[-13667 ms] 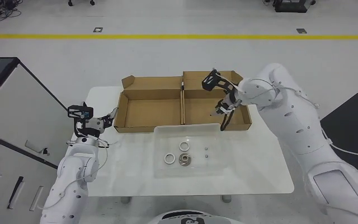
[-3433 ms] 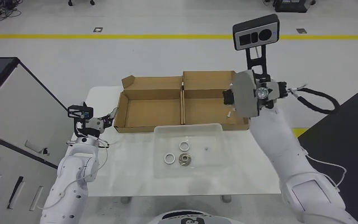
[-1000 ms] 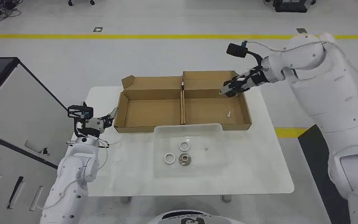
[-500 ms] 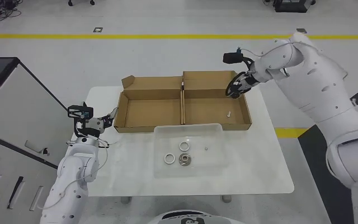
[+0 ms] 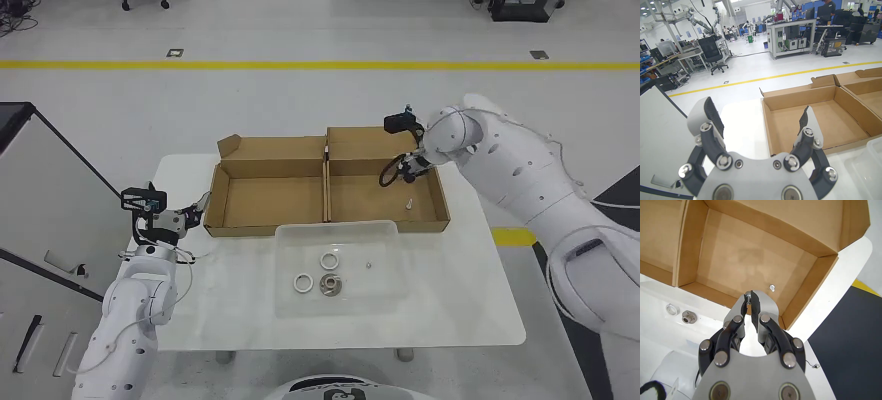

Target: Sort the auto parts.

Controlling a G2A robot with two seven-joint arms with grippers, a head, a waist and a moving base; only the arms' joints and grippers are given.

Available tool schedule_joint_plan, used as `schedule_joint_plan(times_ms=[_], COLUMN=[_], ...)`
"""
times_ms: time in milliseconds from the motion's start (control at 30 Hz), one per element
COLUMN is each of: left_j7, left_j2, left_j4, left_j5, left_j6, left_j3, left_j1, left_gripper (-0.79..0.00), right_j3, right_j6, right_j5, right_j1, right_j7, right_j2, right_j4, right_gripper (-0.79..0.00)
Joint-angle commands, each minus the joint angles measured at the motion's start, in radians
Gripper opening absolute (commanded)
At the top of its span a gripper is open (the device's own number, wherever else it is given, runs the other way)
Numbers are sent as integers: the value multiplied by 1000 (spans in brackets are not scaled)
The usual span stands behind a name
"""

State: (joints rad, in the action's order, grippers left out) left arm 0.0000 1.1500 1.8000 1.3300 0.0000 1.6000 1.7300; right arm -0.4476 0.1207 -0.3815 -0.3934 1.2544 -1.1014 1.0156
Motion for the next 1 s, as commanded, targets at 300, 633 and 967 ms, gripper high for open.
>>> schedule_joint_plan(times_ms=[300, 633, 967], left_j7=[0, 0, 0], left_j2=[0, 0, 0], left_j4=[0, 0, 0], left_j5=[0, 0, 0], left_j6=[0, 0, 0], left_j3=[0, 0, 0], left_j1=[0, 0, 0], left_gripper=[0, 0, 0], right_j3=[59, 77, 72], right_j6=[37, 39, 21], right_j5=[-19, -53, -68], right_j1=[-54, -71, -83], right_j7=[-53, -70, -66], right_j2=[-72, -115, -143], right_j4=[-111, -174, -229], right_gripper=[-785, -785, -770])
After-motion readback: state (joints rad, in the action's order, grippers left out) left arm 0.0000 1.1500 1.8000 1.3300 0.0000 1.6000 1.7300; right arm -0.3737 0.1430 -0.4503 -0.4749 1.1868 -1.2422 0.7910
